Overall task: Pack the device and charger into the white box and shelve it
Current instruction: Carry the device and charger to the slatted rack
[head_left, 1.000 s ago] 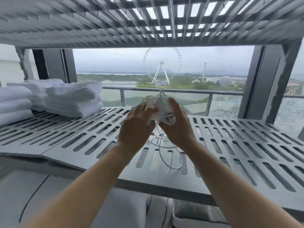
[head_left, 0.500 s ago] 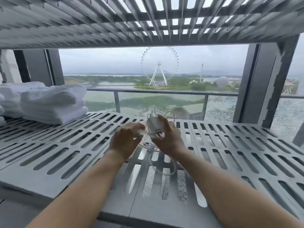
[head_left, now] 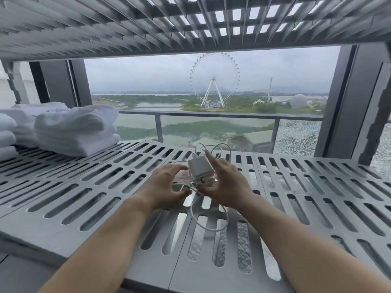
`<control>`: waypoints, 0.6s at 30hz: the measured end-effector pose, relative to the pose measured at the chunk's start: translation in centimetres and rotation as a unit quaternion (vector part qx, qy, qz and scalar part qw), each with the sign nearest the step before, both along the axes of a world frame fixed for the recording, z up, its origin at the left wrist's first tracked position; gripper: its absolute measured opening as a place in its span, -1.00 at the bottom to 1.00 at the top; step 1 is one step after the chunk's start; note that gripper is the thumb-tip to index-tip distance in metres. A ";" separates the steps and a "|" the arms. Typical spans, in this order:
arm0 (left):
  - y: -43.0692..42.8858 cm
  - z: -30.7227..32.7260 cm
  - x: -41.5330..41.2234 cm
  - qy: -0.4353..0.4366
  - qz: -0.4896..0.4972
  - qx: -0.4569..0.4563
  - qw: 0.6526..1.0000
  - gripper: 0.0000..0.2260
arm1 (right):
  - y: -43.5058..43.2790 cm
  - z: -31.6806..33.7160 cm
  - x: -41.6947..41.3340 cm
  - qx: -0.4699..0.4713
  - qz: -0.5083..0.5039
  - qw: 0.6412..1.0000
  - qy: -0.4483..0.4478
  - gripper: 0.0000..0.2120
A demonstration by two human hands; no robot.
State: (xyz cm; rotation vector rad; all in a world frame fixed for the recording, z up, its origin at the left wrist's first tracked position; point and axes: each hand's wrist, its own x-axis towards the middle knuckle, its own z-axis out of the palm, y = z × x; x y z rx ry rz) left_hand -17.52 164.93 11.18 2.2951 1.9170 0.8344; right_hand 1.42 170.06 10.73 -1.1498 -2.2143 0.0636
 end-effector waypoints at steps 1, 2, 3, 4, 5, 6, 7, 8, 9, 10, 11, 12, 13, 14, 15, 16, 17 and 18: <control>-0.1 0.0 0.0 -0.011 0.003 0.006 1.000 -0.39 | -0.1 0.1 0.0 -0.003 0.009 1.000 0.021 -0.03; -0.2 0.0 0.0 -0.016 0.003 0.014 1.000 -0.34 | -0.2 0.1 -0.1 -0.005 0.016 0.999 0.040 -0.01; -0.3 0.0 0.0 -0.016 0.001 0.021 1.000 -0.31 | -0.3 0.2 -0.2 -0.005 0.022 0.999 0.049 -0.02; -0.4 0.0 0.1 -0.015 -0.005 0.027 1.000 -0.29 | -0.5 0.2 -0.2 -0.003 0.032 0.998 0.053 -0.06; -0.5 -0.1 0.1 -0.014 -0.013 0.034 0.999 -0.28 | -0.5 0.3 -0.2 -0.002 0.048 0.997 0.055 -0.12; -0.5 -0.1 0.2 -0.016 -0.020 0.042 0.999 -0.30 | -0.6 0.3 -0.1 -0.005 0.069 0.996 0.057 -0.19; -0.6 -0.1 0.2 -0.019 -0.024 0.051 0.998 -0.33 | -0.6 0.4 0.2 -0.014 0.087 0.994 0.060 -0.22; -0.5 -0.1 0.3 -0.024 -0.024 0.056 0.998 -0.36 | -0.6 0.5 0.5 -0.025 0.100 0.993 0.057 -0.22; -0.5 -0.1 0.3 -0.027 -0.021 0.058 0.998 -0.38 | -0.6 0.6 0.8 -0.037 0.108 0.992 0.046 -0.20; -0.6 -0.1 0.2 -0.026 -0.018 0.054 0.998 -0.40 | -0.6 0.6 1.2 -0.046 0.110 0.992 0.028 -0.18; -0.6 -0.1 0.2 -0.022 -0.016 0.048 0.998 -0.41 | -0.6 0.7 1.4 -0.051 0.110 0.993 0.010 -0.16; -0.5 -0.1 0.1 -0.018 -0.015 0.043 0.999 -0.43 | -0.6 0.7 1.5 -0.051 0.111 0.993 -0.004 -0.16; -0.5 -0.2 0.0 -0.016 -0.013 0.041 0.999 -0.45 | -0.6 0.8 1.6 -0.048 0.111 0.993 -0.012 -0.16; -0.5 -0.3 0.0 -0.014 -0.012 0.042 0.999 -0.46 | -0.6 0.8 1.6 -0.043 0.109 0.993 -0.016 -0.17; -0.5 -0.3 0.1 -0.013 -0.012 0.046 0.999 -0.46 | -0.7 0.8 1.6 -0.035 0.102 0.994 -0.016 -0.18; -0.5 -0.4 0.2 -0.009 -0.012 0.051 0.999 -0.46 | -0.7 0.7 1.4 -0.024 0.092 0.995 -0.010 -0.20; -0.4 -0.5 0.3 -0.004 -0.011 0.057 0.998 -0.45 | -0.8 0.6 1.2 -0.013 0.083 0.996 0.000 -0.22; -0.4 -0.6 0.5 0.001 -0.010 0.061 0.998 -0.44 | -0.8 0.4 0.9 -0.004 0.077 0.997 0.014 -0.26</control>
